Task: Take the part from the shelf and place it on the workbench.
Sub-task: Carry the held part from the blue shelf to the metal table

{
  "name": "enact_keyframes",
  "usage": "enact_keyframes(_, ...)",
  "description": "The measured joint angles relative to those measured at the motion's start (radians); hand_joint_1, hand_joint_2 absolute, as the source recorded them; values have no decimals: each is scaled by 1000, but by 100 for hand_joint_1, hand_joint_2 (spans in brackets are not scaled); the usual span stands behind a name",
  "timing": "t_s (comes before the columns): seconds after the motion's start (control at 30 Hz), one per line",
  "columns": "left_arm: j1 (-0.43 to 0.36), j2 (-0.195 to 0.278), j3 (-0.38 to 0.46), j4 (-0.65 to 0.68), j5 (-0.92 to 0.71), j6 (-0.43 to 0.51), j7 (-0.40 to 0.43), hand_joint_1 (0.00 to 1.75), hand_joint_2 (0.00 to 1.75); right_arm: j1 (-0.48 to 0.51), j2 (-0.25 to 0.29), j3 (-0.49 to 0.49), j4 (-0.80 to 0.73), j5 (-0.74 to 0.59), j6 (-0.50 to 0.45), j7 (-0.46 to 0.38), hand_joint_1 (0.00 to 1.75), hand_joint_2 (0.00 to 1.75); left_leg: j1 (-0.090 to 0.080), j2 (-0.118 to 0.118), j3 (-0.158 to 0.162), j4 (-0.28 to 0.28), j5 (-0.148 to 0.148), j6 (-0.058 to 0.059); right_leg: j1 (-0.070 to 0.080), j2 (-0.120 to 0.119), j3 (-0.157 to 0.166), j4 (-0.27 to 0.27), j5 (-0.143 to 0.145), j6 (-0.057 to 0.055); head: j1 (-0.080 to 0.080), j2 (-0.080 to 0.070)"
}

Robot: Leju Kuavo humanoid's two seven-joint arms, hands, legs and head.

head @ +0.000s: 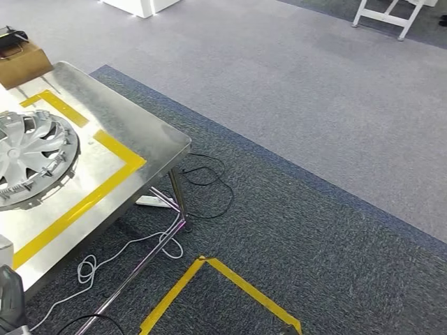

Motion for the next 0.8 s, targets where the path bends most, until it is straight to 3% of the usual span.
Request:
enact_keyframes(0.03, 0, -1, 0, -2, 0, 0, 0, 175, 175, 0, 0, 0, 0, 0, -2, 0, 0, 175, -1, -9, -2, 4, -2, -5, -2, 13, 25, -51, 16, -2, 0, 0)
enact_keyframes(0.1, 0, -2, 0, -5, 1, 0, 0, 175, 175, 1, 0, 0, 0, 0, -4, 0, 0, 175, -1, -24, -9, 7, -1, -15, -1, 26, 44, -84, 14, -8, -1, 0)
enact_keyframes(0.17, 1, -2, 1, -9, 2, 0, 0, 175, 175, -1, 0, 0, 0, 0, -4, 0, 0, 175, 2, -31, -13, 8, -1, -25, -1, 13, 47, -90, 19, -19, -1, 0)
enact_keyframes(0.2, 1, -2, 1, -11, 2, 0, 0, 175, 175, -2, 0, 0, 0, 0, -5, 0, 0, 175, 2, -22, -17, 19, -9, -30, -2, 6, 49, -92, 20, -26, -3, 0)
enact_keyframes(0.27, 0, -3, 1, -14, 2, 0, 0, 175, 175, -2, 0, 0, 0, 0, -8, 2, 0, 175, 1, 16, -55, 104, -59, -39, -3, -12, 52, -97, 21, -36, -7, 0)
enact_keyframes(0.33, -1, -3, 1, -15, 2, 0, 0, 175, 175, 1, 0, 0, 0, 0, -9, 5, 0, 175, 2, 43, -119, 238, -119, -46, -1, -33, 53, -97, 18, -41, -9, 0)
enact_keyframes(0.37, -1, -3, 1, -15, 2, 0, 0, 175, 175, 2, 0, 0, 0, 0, -10, 6, 0, 175, 3, 47, -140, 282, -129, -48, 0, -42, 54, -97, 17, -42, -9, 0)
enact_keyframes(0.4, -1, -3, 1, -15, 2, 0, 0, 175, 175, 2, 0, 0, 0, 0, -10, 7, 0, 175, 4, 48, -144, 289, -120, -48, 1, -50, 56, -97, 15, -43, -9, 0)
enact_keyframes(0.43, -1, -3, 1, -16, 2, 0, 0, 175, 175, 2, 0, 0, 0, 0, -11, 8, 0, 175, 4, 51, -128, 256, -93, -46, 1, -58, 59, -96, 13, -42, -9, 0)
enact_keyframes(0.5, -1, -3, 1, -17, 2, 0, 0, 175, 175, 1, 0, 0, 0, 0, -12, 8, 0, 175, 1, 69, -61, 121, -25, -37, 3, -71, 67, -97, 8, -39, -9, 0)
enact_keyframes(0.57, -3, -3, 1, -19, 2, 0, 0, 175, 175, 0, 0, 0, 0, 0, -12, 8, 0, 175, -6, 90, -15, 24, 1, -26, 8, -82, 70, -95, 3, -31, -8, 0)
enact_keyframes(0.67, -2, -4, 2, -23, 2, 0, 0, 175, 175, -1, 0, 0, 0, 0, -12, 8, 0, 175, -8, 81, -11, 3, 0, -13, 9, -100, 71, -98, -1, -16, -7, 0)
enact_keyframes(0.7, -2, -4, 3, -24, 2, 0, 0, 175, 175, -2, 0, 0, -1, 1, -12, 8, 0, 175, -5, 75, -8, -2, 2, -8, 8, -96, 70, -93, -7, -11, -7, 0)
enact_keyframes(0.73, -2, -5, 3, -25, 2, 0, 0, 175, 175, -3, 0, 0, -1, 1, -13, 8, 0, 175, -2, 70, -6, -7, 5, -3, 6, -84, 60, -73, -21, -5, -5, 0)
enact_keyframes(0.8, -3, -6, 4, -26, 2, 0, 0, 175, 175, -2, 0, 0, -1, 0, -14, 8, 0, 175, 1, 61, -2, -13, 8, 4, 4, -48, 9, 30, -74, 2, 0, 0)
